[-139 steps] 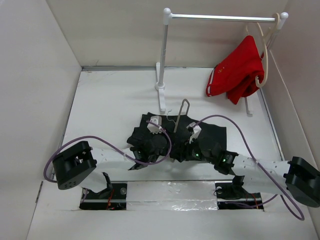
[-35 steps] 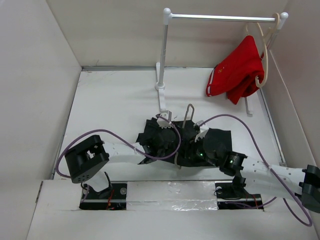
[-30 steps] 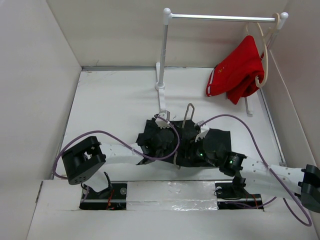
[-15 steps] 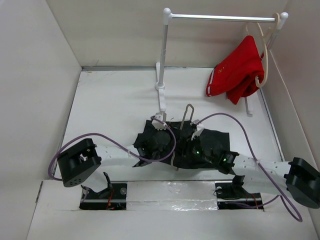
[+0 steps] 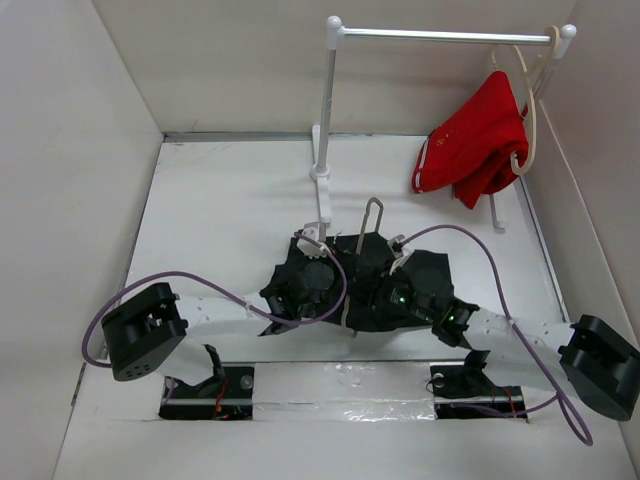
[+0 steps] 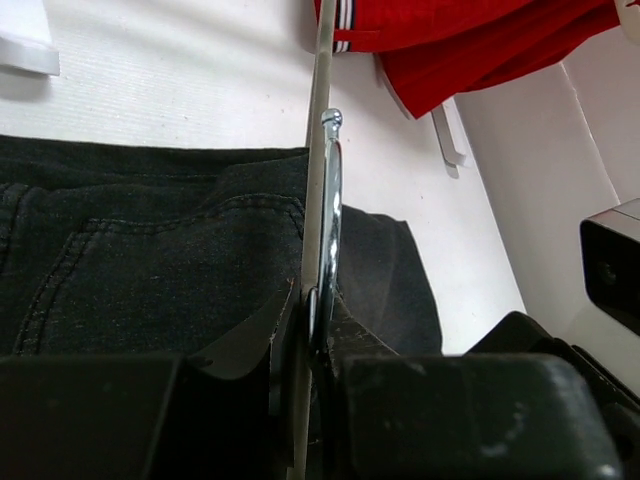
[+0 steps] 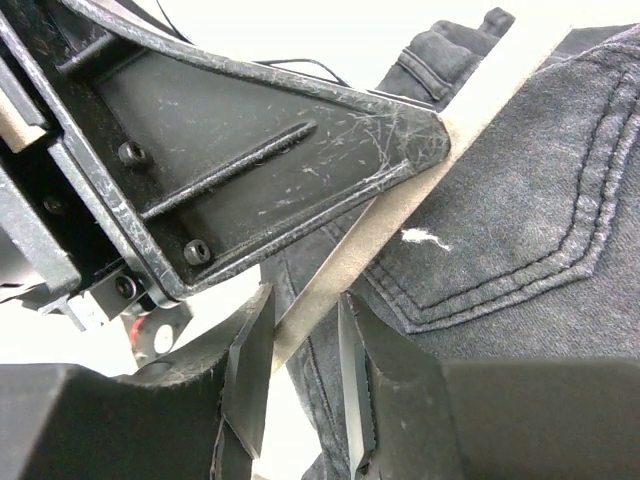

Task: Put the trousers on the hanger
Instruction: Place the hanger at the clothesline.

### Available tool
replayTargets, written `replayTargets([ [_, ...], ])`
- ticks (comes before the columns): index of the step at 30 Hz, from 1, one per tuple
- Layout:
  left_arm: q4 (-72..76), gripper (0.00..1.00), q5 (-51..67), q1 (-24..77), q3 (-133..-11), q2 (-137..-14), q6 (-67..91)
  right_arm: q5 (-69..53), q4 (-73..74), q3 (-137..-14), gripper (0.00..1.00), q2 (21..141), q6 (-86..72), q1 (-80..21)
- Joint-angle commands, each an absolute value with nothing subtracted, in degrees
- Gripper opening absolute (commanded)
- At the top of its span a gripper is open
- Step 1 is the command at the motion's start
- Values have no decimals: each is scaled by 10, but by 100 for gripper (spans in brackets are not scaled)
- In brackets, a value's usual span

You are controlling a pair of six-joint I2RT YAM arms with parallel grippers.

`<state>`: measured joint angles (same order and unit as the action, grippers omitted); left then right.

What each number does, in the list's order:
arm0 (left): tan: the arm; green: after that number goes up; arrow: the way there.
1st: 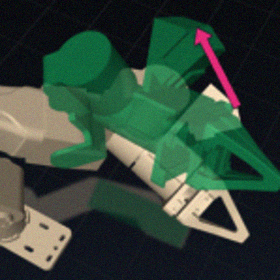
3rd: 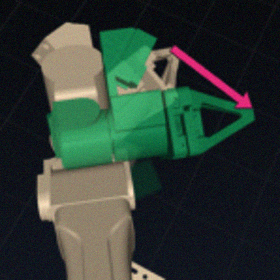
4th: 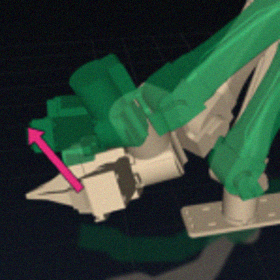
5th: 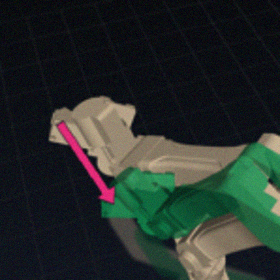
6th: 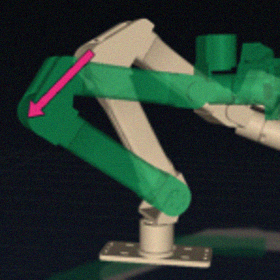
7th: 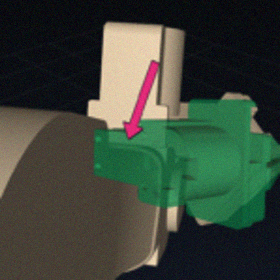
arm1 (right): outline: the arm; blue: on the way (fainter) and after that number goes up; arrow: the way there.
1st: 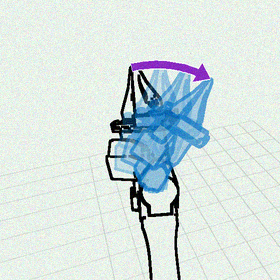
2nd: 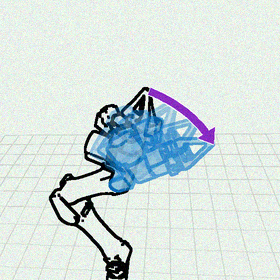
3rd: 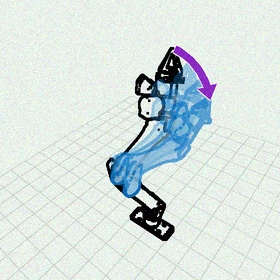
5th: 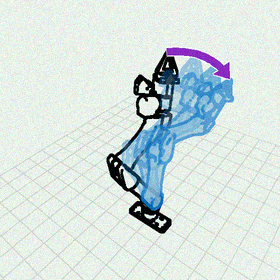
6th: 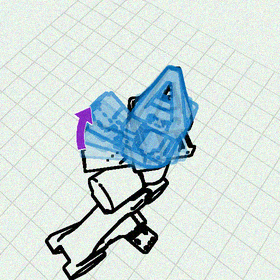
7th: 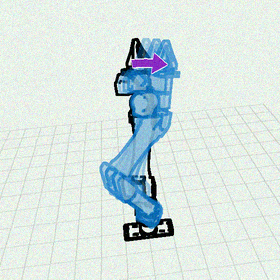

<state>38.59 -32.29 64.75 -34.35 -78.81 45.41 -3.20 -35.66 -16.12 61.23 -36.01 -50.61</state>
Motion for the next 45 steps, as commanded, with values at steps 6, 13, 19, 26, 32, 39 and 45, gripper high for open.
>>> replayTargets([
  [6,410,34,-266,658,-411,-734,415,-61,-414,-144,0,524,-388,-480],
  [13,405,64,-222,658,-439,-717,376,-78,-391,-147,0,447,-417,-438],
  [19,403,72,-172,658,-454,-681,326,-110,-401,-163,0,448,-431,-396],
  [26,338,79,-165,658,-498,-646,249,-154,-453,-177,0,474,-475,-359],
  [32,278,79,-215,658,-506,-608,227,-149,-516,-199,0,491,-525,-338],
  [39,240,78,-276,658,-476,-505,228,-123,-503,-292,0,523,-555,-313],
  [45,197,74,-327,646,-454,-426,245,-112,-520,-367,0,582,-601,-272],
])
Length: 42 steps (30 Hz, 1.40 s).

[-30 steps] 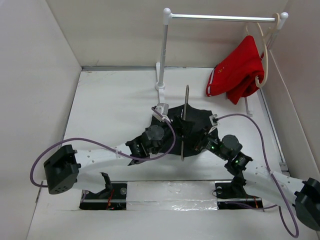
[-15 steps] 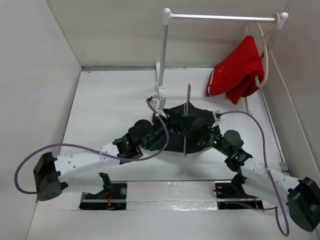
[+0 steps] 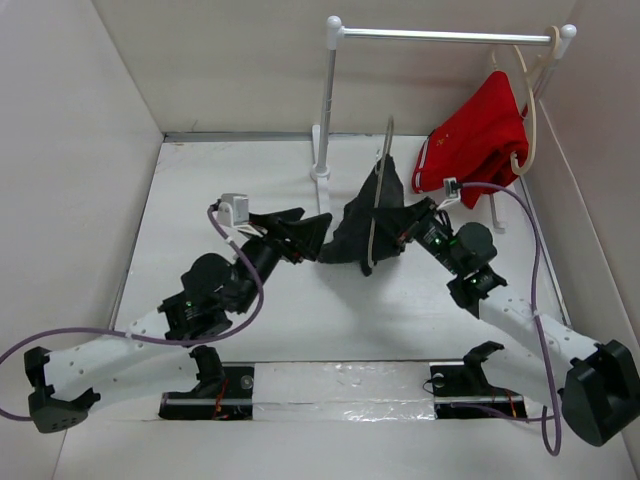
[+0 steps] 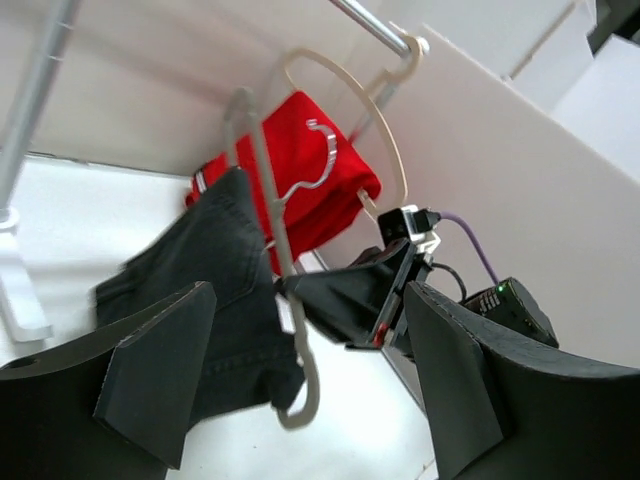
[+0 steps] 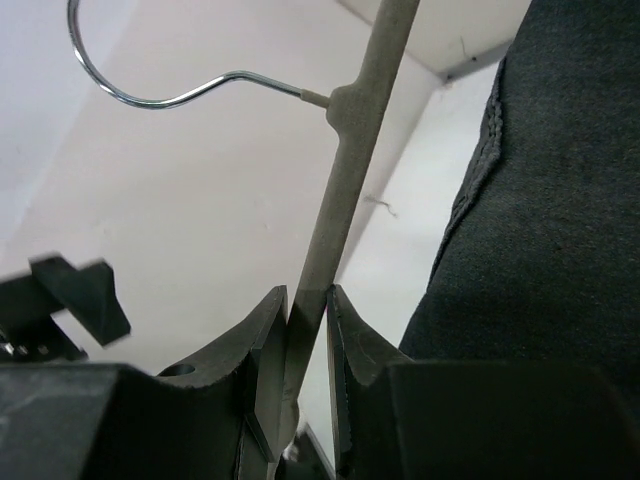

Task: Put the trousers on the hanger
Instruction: Place the hanger at the clothesline.

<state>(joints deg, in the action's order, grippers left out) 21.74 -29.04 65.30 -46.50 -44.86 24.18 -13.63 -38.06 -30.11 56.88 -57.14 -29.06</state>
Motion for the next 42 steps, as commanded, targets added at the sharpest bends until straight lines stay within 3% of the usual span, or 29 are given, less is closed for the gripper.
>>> replayTargets([
  [1,183,73,-328,646,-454,-420,250,-112,-526,-377,0,591,-609,-260],
  [8,171,72,-328,641,-396,-372,291,-83,-483,-488,0,656,-630,-213],
  [21,130,70,-300,641,-344,-366,346,-136,-568,-674,0,874,-724,-157],
  [42,171,70,-263,641,-284,-425,375,-203,-539,-794,0,928,-720,-91],
])
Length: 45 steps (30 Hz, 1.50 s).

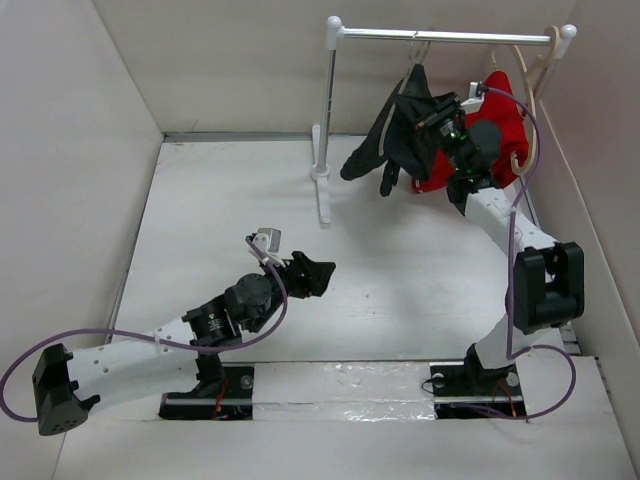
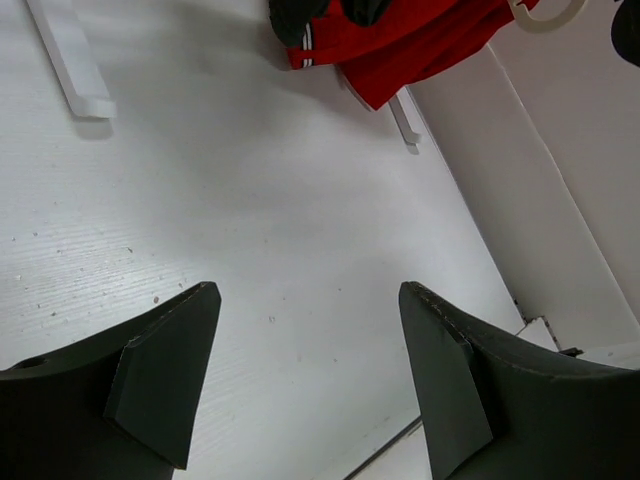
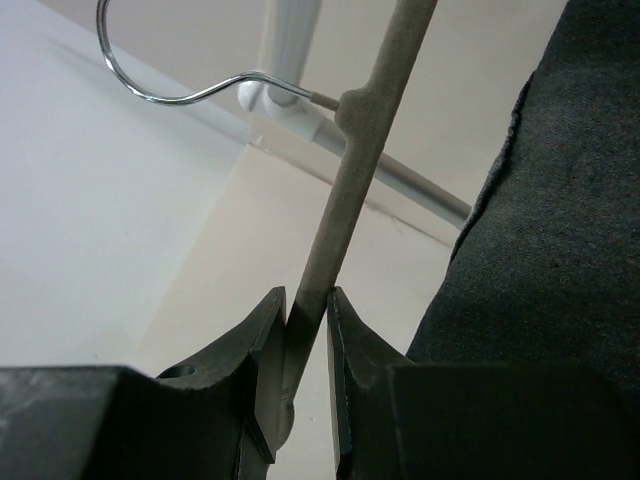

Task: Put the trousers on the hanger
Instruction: Place the hanger at the clothesline.

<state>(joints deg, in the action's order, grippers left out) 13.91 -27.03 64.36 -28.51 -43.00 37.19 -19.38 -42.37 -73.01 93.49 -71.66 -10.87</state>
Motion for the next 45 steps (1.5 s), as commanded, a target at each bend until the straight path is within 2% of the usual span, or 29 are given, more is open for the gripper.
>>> replayTargets([
  [1,167,70,-263,641,-284,-424,375,-210,-538,-808,0,934,-720,-91],
  [8,165,70,-268,641,-269,-422,381,-226,-519,-851,0,959,-719,-68],
  [32,146,70,-287,641,-264,-415,394,-243,-554,-829,0,1027,-740,-23],
  [45,139,70,-296,641,-271,-419,394,-252,-501,-932,0,1061,-737,-6],
])
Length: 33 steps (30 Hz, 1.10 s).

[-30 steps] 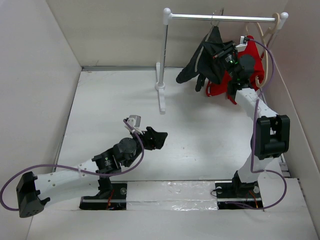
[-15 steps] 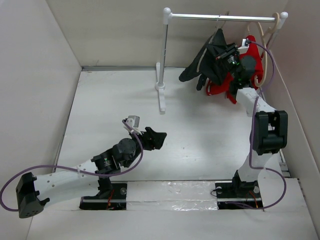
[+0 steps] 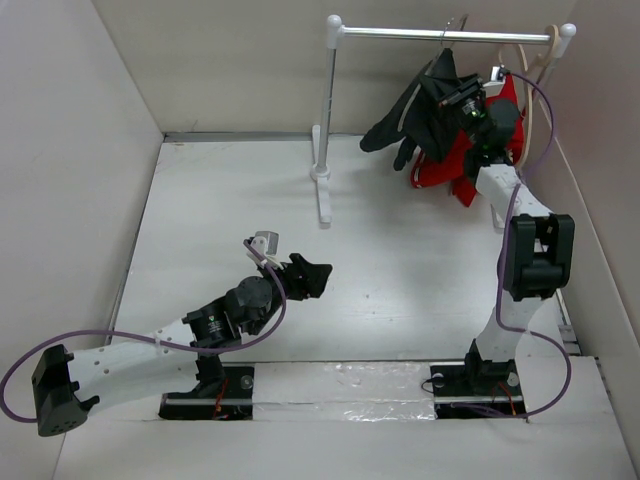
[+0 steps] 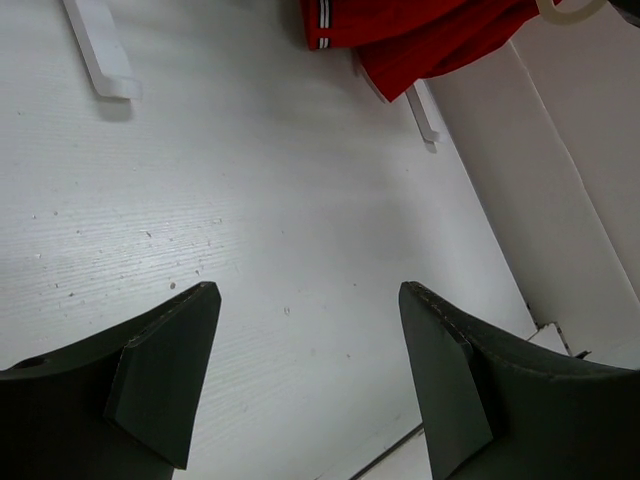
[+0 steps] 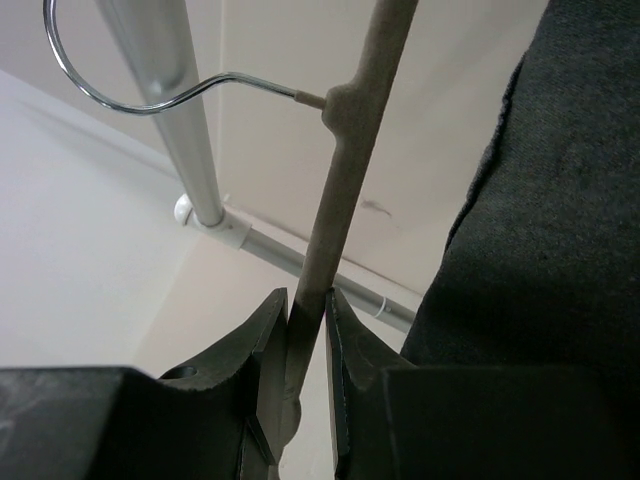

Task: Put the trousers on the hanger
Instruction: Place the hanger at the clothesline.

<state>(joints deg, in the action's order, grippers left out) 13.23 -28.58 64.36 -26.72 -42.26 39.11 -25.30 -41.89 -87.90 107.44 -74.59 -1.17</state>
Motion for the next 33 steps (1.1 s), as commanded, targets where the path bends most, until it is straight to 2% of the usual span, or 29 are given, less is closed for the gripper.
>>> replayTargets([
  [1,139,70,-296,641,-270,-419,394,-252,-502,-928,0,1062,-735,-6],
  [4,141,70,-296,641,-272,-420,393,-253,-516,-901,0,1060,-735,-6],
  [6,142,70,-295,641,-274,-423,391,-250,-527,-872,5,1053,-734,-6],
  [11,142,70,-294,641,-283,-427,386,-252,-549,-831,30,1036,-727,-6],
  [16,130,70,-295,641,-292,-418,385,-253,-542,-806,45,1004,-709,-6],
  [17,127,70,-298,641,-294,-413,386,-253,-541,-802,52,992,-707,-1],
  [21,111,70,-308,641,-307,-396,382,-253,-492,-780,62,959,-662,-1],
  [22,103,70,-308,641,-309,-392,376,-249,-479,-774,95,938,-630,-1],
  [23,98,71,-310,641,-314,-390,374,-241,-462,-770,100,928,-615,-1],
  [28,64,72,-322,641,-346,-380,369,-217,-352,-750,100,868,-521,4],
  [33,53,73,-322,641,-358,-360,367,-134,-221,-741,100,786,-420,4],
])
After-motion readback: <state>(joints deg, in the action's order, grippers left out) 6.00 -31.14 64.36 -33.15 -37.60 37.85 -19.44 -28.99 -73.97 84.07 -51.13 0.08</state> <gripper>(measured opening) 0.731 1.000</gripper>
